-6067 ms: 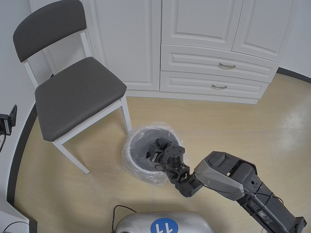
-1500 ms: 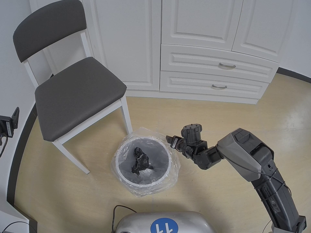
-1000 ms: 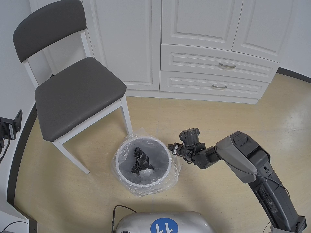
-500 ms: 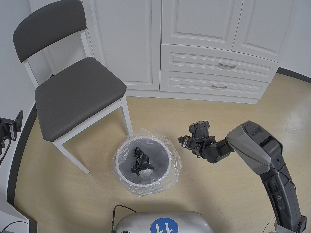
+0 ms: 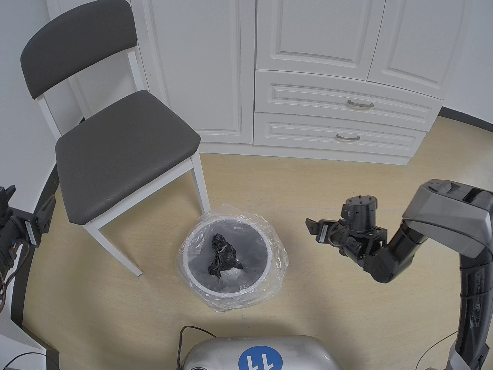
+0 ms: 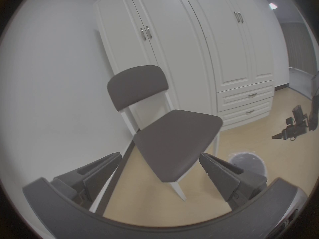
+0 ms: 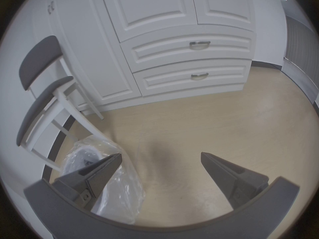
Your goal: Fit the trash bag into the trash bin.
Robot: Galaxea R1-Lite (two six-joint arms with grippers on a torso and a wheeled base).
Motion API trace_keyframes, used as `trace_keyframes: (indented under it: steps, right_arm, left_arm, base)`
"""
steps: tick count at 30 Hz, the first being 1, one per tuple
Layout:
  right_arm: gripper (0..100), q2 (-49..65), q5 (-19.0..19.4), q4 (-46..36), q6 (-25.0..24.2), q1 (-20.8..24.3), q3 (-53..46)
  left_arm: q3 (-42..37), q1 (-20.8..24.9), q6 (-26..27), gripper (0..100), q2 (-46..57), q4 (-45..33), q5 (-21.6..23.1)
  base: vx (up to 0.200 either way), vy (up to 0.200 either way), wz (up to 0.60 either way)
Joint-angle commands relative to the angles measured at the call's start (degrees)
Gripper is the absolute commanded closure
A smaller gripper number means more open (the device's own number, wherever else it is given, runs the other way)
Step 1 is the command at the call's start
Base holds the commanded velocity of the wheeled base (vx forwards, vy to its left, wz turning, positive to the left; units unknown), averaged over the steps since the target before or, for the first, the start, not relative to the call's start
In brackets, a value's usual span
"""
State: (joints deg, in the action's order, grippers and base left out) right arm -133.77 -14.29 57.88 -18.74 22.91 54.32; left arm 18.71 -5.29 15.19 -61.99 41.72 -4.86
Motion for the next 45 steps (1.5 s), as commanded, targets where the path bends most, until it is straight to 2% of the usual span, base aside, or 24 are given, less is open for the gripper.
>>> trace_keyframes:
  steps: [1,2,3,4,8,9,10,12,14,15,16,17,22,25,28,30,31,34,36,37,39,40,45]
  right_arm:
    - [0,18.89,3.39,15.60,5.20,0.30,-25.67]
    - [0,23.46,7.52,21.40,3.53,0.56,-34.02]
    - [0,23.90,7.78,22.10,3.53,0.56,-34.90]
    - [0,26.63,8.05,24.74,3.44,0.65,-39.12]
    - [0,35.24,7.52,27.11,3.71,0.65,-47.91]
    - [0,36.03,7.52,27.02,3.71,0.65,-48.43]
    - [0,40.69,7.43,26.67,3.71,0.56,-51.33]
    - [0,45.44,7.26,26.49,3.88,0.38,-54.23]
    - [0,48.69,6.38,25.00,3.88,0.12,-54.32]
    - [0,53.35,4.44,20.96,3.97,0.03,-54.32]
    - [0,53.35,4.44,20.96,3.97,0.03,-54.32]
    - [0,57.74,3.65,17.09,3.97,0.03,-54.23]
    - [0,76.02,2.95,-0.31,5.73,0.91,-51.25]
    - [0,87.19,2.86,-11.91,5.73,0.74,-48.52]
    - [0,96.77,1.37,-23.52,5.64,-1.55,-46.24]
    - [0,98.61,0.93,-25.63,5.64,-2.78,-45.80]
    - [0,103.80,1.10,-30.81,5.47,-7.79,-45.09]
    - [0,110.65,1.54,-36.44,5.20,-11.30,-44.04]
    - [0,114.08,1.89,-40.39,5.20,-11.74,-43.25]
    - [0,118.39,1.98,-45.84,5.29,-11.92,-41.75]
    - [0,119.62,2.07,-47.60,5.29,-11.92,-41.14]
    - [0,123.66,2.69,-54.72,5.20,-12.71,-37.62]
    - [0,128.14,4.53,-65.44,4.32,-14.73,-32.26]
  left_arm:
    - [-4.65,3.80,-4.38,0,10.31,-7.79,6.71]
    - [-4.03,4.06,-5.61,0,15.32,-13.59,6.97]
    - [-3.95,4.06,-5.70,0,15.93,-14.38,7.06]
    - [-3.16,4.24,-6.14,0,19.71,-18.86,8.64]
    - [0.80,4.32,-8.86,0,29.56,-32.49,14.18]
    - [1.24,4.32,-9.04,0,30.26,-33.63,14.53]
    - [3.88,4.32,-10.27,0,33.60,-40.22,16.29]
    - [6.42,4.32,-11.41,0,36.15,-45.76,17.34]
    - [7.57,4.32,-12.03,0,37.38,-48.04,17.52]
    - [8.27,4.32,-12.46,0,38.43,-49.54,17.52]
    - [8.27,4.32,-12.46,0,38.43,-49.54,17.52]
    - [8.36,4.24,-12.82,0,39.49,-49.71,17.43]
    - [8.53,3.80,-13.17,0,43.36,-50.51,16.91]
    - [11.61,3.80,-13.96,0,45.11,-54.11,16.91]
    - [17.32,3.80,-15.37,0,46.08,-60.79,17.17]
    - [18.73,3.80,-15.72,0,46.26,-62.19,17.34]
    - [21.72,3.80,-16.77,0,46.70,-65.36,17.43]
    - [23.04,3.80,-17.74,0,48.63,-67.82,17.43]
    - [23.04,3.71,-17.74,0,49.60,-68.96,17.43]
    - [23.12,3.62,-17.74,0,50.48,-69.93,17.43]
    - [23.21,3.62,-17.74,0,50.65,-70.10,17.43]
    - [23.47,3.53,-17.91,0,51.00,-70.63,17.43]
    - [25.23,2.65,-18.09,0,52.23,-73.97,17.52]
  base:
    - [0.000,0.000,0.00]
    - [0.000,0.000,0.00]
    - [0.000,0.000,0.00]
    - [0.000,0.000,0.00]
    - [0.000,0.000,0.00]
    - [0.000,0.000,0.00]
    - [0.000,0.000,0.00]
    - [0.000,0.000,0.00]
    - [0.000,0.000,0.00]
    - [0.000,0.000,0.00]
    - [0.000,0.000,0.00]
    - [0.000,0.000,0.00]
    - [0.000,0.000,0.00]
    - [0.000,0.000,0.00]
    - [0.000,0.000,0.00]
    - [0.000,0.000,0.00]
    - [0.000,0.000,0.00]
    - [0.000,0.000,0.00]
    - [0.000,0.000,0.00]
    - [0.000,0.000,0.00]
    - [0.000,0.000,0.00]
    - [0.000,0.000,0.00]
    - [0.000,0.000,0.00]
